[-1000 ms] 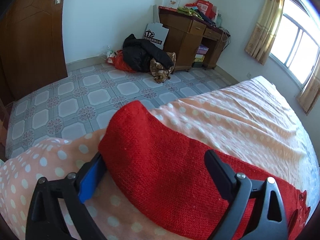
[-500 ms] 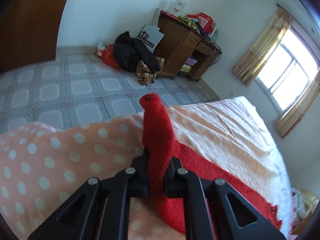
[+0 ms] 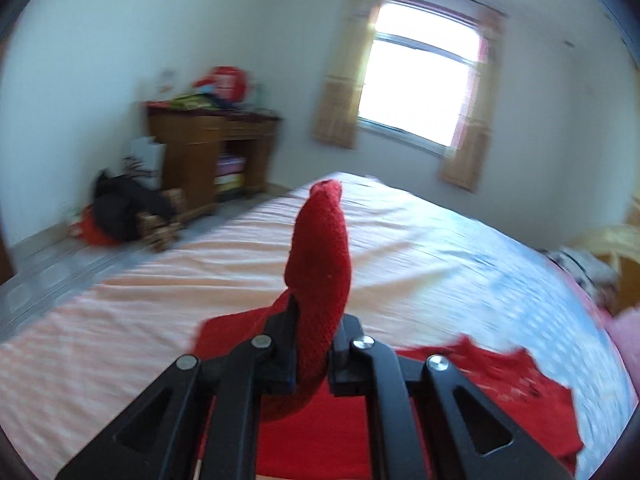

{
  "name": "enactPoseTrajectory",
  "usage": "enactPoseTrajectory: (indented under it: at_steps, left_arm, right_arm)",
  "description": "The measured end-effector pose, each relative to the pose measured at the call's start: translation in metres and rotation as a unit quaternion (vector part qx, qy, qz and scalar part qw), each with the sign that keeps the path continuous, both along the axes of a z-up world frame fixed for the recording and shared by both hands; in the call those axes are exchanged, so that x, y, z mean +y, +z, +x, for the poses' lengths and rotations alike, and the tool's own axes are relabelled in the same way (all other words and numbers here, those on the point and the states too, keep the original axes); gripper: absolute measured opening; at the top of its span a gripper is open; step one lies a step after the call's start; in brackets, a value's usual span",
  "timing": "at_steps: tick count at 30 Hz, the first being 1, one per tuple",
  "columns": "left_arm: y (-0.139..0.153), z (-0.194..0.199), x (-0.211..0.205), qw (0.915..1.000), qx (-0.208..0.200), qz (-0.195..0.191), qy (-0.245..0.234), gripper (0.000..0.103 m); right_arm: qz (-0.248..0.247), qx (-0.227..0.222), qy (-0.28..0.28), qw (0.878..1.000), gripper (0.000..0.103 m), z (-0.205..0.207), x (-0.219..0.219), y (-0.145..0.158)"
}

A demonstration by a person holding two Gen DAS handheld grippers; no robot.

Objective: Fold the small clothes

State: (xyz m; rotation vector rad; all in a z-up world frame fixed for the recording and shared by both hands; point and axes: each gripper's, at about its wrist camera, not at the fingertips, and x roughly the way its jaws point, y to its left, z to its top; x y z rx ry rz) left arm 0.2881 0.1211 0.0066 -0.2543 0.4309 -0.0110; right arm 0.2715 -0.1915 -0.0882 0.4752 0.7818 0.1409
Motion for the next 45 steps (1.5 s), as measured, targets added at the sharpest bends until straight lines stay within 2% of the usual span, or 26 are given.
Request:
enactPoseTrajectory:
  at_steps: [4,7,10,15,17,18,19,21,24,28,31,32,34,37,39,40,41,42,43,45]
  left_arm:
    - [-0.002,0.001,-0.071,0.9975,0.0,0.018,-0.068,0.01]
    - [-0.012,0.001,-0.121,0.9929,0.008,0.033,-0.114,0.01]
    - [-0.027,0.0,-0.162,0.9871,0.02,0.063,-0.146,0.01]
    - [-0.057,0.01,-0.196,0.9773,0.076,0.094,-0.174,0.013]
    - [-0.069,0.016,-0.197,0.9722,0.115,0.1,-0.177,0.015]
    - [-0.072,0.018,-0.192,0.9692,0.134,0.093,-0.185,0.024]
    - [-0.072,0.017,-0.187,0.9673,0.145,0.086,-0.189,0.033]
    - [-0.07,0.007,-0.183,0.9693,0.141,0.084,-0.183,0.07]
    - [-0.059,-0.019,-0.153,0.9773,0.106,0.083,-0.163,0.086]
    - [-0.059,-0.048,-0.105,0.9854,0.099,0.064,-0.123,0.087]
    - [-0.073,-0.051,-0.084,0.9866,0.127,0.041,-0.094,0.087]
    - [-0.079,-0.052,-0.078,0.9863,0.136,0.03,-0.089,0.087]
    - [-0.089,-0.054,-0.07,0.9848,0.151,0.021,-0.083,0.087]
    - [-0.101,-0.052,-0.072,0.9832,0.161,0.03,-0.081,0.087]
    - [-0.105,-0.05,-0.073,0.9824,0.167,0.029,-0.077,0.087]
    - [-0.106,-0.05,-0.074,0.9832,0.165,0.025,-0.073,0.087]
    - [-0.105,-0.051,-0.073,0.9838,0.163,0.022,-0.072,0.087]
    - [-0.104,-0.051,-0.073,0.9841,0.162,0.016,-0.072,0.087]
    - [-0.105,-0.051,-0.072,0.9841,0.162,0.011,-0.071,0.087]
    - [-0.104,-0.055,-0.065,0.9846,0.16,0.002,-0.07,0.087]
  right_arm:
    - [0.004,-0.009,-0.028,1.0,0.033,-0.01,-0.03,0.005]
    - [-0.004,-0.017,-0.042,0.999,0.033,-0.015,-0.049,0.009]
    - [-0.009,-0.016,-0.055,0.998,0.033,-0.019,-0.068,0.011]
    - [-0.011,-0.006,-0.067,0.998,0.033,-0.023,-0.089,0.006]
    - [-0.003,0.002,-0.067,0.998,0.041,-0.023,-0.092,0.001]
    - [0.006,0.004,-0.065,0.998,0.053,-0.022,-0.093,-0.001]
    - [0.022,0.004,-0.064,0.998,0.061,-0.021,-0.095,-0.003]
    - [0.058,-0.004,-0.06,0.997,0.062,-0.021,-0.098,-0.003]
    - [0.084,-0.011,-0.04,0.996,0.062,-0.009,-0.097,0.003]
    - [0.091,0.008,0.004,0.996,0.062,0.028,-0.079,0.001]
    - [0.127,0.041,0.032,0.991,0.062,0.053,-0.062,-0.013]
    - [0.123,0.051,0.032,0.991,0.062,0.058,-0.056,-0.018]
    - [0.085,0.069,0.018,0.994,0.062,0.063,-0.044,-0.023]
    - [0.035,0.053,0.005,0.998,0.062,0.062,-0.029,-0.021]
    - [0.018,0.048,0.003,0.999,0.061,0.065,-0.023,-0.021]
    - [0.004,0.051,0.006,0.999,0.058,0.067,-0.018,-0.022]
    - [-0.011,0.052,0.01,0.999,0.051,0.068,-0.014,-0.021]
    - [-0.035,0.055,0.019,0.998,0.025,0.07,-0.008,-0.021]
    - [-0.057,0.067,0.039,0.995,0.022,0.072,0.0,-0.021]
    - [-0.078,0.068,0.048,0.993,0.021,0.072,0.006,-0.016]
